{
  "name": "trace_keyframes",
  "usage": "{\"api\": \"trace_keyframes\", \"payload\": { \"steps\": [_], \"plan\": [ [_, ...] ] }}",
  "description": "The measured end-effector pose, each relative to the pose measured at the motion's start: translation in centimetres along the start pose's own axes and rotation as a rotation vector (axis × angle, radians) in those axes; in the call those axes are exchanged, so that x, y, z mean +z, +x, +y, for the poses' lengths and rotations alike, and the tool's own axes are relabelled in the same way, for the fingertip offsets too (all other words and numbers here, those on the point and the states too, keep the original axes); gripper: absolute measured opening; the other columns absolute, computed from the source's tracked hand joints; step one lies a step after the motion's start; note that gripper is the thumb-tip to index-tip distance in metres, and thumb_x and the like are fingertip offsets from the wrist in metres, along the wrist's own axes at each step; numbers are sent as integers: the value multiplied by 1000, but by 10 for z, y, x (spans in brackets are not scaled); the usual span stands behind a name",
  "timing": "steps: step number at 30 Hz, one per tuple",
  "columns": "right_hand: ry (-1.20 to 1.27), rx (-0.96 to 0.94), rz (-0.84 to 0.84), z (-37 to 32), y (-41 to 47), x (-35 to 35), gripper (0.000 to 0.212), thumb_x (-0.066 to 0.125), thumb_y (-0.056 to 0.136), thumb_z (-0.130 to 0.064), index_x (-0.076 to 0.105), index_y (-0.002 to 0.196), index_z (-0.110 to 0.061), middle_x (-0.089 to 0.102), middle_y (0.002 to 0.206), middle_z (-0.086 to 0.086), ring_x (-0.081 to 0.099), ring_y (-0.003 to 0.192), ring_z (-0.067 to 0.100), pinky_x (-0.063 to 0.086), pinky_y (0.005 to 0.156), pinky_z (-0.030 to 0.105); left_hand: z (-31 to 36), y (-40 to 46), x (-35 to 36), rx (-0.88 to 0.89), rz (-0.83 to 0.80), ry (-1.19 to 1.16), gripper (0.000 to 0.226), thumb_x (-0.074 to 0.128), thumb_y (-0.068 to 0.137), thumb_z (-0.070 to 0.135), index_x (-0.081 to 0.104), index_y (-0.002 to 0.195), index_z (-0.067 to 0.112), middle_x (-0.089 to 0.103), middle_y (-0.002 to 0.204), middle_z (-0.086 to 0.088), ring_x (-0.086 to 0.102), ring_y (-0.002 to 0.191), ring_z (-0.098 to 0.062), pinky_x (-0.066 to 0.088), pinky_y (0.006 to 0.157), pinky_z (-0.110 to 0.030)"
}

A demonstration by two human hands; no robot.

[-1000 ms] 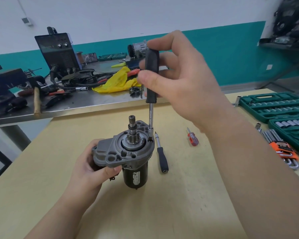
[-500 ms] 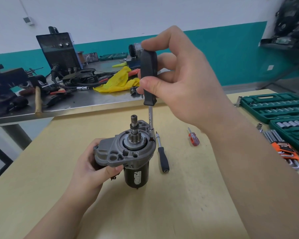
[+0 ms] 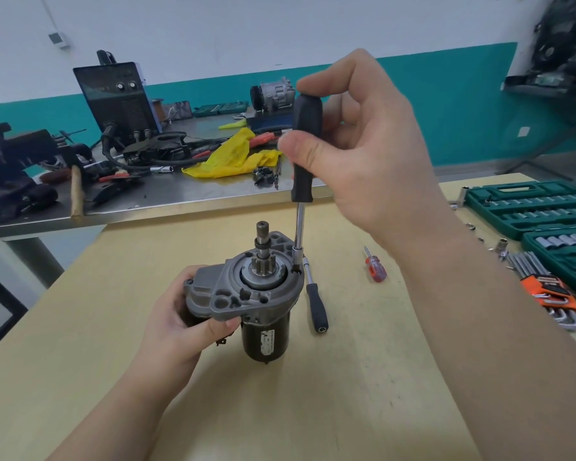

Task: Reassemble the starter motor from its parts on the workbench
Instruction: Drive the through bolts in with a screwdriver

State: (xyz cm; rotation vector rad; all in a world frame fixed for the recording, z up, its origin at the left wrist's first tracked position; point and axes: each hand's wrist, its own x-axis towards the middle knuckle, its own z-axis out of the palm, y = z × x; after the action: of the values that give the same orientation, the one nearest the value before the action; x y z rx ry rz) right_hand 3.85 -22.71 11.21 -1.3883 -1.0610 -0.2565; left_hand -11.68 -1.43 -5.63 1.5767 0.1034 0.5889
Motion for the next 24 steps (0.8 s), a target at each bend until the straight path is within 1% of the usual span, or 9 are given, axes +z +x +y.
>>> {"api": "trace_keyframes", "payload": {
  "steps": [2, 4, 6, 9, 11, 14, 17, 21, 24],
  "plan": [
    [-175, -64, 106, 0, -3, 9, 34, 83, 91, -26, 55, 108, -27, 64, 80, -8, 65, 66, 8, 57, 64, 21, 0, 0, 0, 3, 3, 2, 78, 102, 65, 47, 68, 127, 15, 68, 114, -31, 62, 95, -40, 54, 73, -41],
    [-255, -94, 157, 1, -4, 13, 34, 82, 91, -31, 53, 109, -29, 62, 83, -13, 63, 67, 4, 51, 62, 14, -1, 0, -1, 7, 1, 1, 76, 102, 65, 46, 68, 126, 16, 68, 113, -31, 62, 94, -41, 54, 74, -42],
    [-179, -41, 109, 3, -1, 8, 32, 82, 92, -30, 55, 110, -28, 68, 91, -8, 68, 75, 7, 59, 70, 22, -1, 0, -1, 7, 0, 3, 76, 102, 65, 46, 68, 125, 16, 69, 113, -30, 63, 93, -40, 54, 72, -41],
    [175, 122, -63, 5, 4, -5, 23, 71, 99, -15, 58, 117, -23, 74, 114, 9, 76, 101, 24, 65, 89, 47, 0, 0, -1, 6, -2, 7, 76, 102, 65, 46, 68, 126, 15, 69, 111, -29, 63, 91, -39, 55, 68, -39],
    [326, 169, -168, 5, 4, -12, 28, 62, 103, 0, 56, 122, -19, 73, 119, 18, 77, 104, 34, 64, 90, 56, 0, 0, -1, 8, -2, 4, 76, 102, 65, 47, 68, 126, 15, 68, 112, -31, 63, 93, -40, 54, 70, -41],
    [290, 149, -194, 0, 3, -16, 35, 66, 99, 7, 57, 119, -20, 73, 106, 20, 79, 93, 35, 66, 84, 55, 0, 0, -1, 9, -1, 7, 77, 102, 64, 48, 68, 125, 16, 69, 112, -30, 64, 94, -41, 54, 71, -43],
    [-16, 69, -37, 0, 3, -9, 38, 84, 90, -13, 56, 108, -32, 69, 87, 2, 76, 78, 25, 66, 76, 44, 1, 0, 0, 5, 1, 8, 76, 102, 64, 48, 68, 124, 17, 72, 110, -23, 65, 90, -35, 55, 66, -35],
    [-220, -24, 93, -1, -2, 5, 40, 86, 87, -30, 54, 111, -29, 64, 80, -12, 68, 69, 6, 58, 65, 20, 0, 0, 0, 15, 6, 11, 75, 102, 65, 48, 68, 124, 16, 73, 108, -21, 65, 87, -31, 55, 65, -33],
    [-59, 6, -4, -2, -1, 4, 29, 78, 97, -21, 55, 114, -25, 72, 95, 1, 75, 84, 16, 65, 76, 34, 0, 0, 0, 17, 4, 3, 73, 102, 66, 46, 68, 123, 16, 73, 108, -21, 65, 88, -32, 55, 66, -33]
  ]
}}
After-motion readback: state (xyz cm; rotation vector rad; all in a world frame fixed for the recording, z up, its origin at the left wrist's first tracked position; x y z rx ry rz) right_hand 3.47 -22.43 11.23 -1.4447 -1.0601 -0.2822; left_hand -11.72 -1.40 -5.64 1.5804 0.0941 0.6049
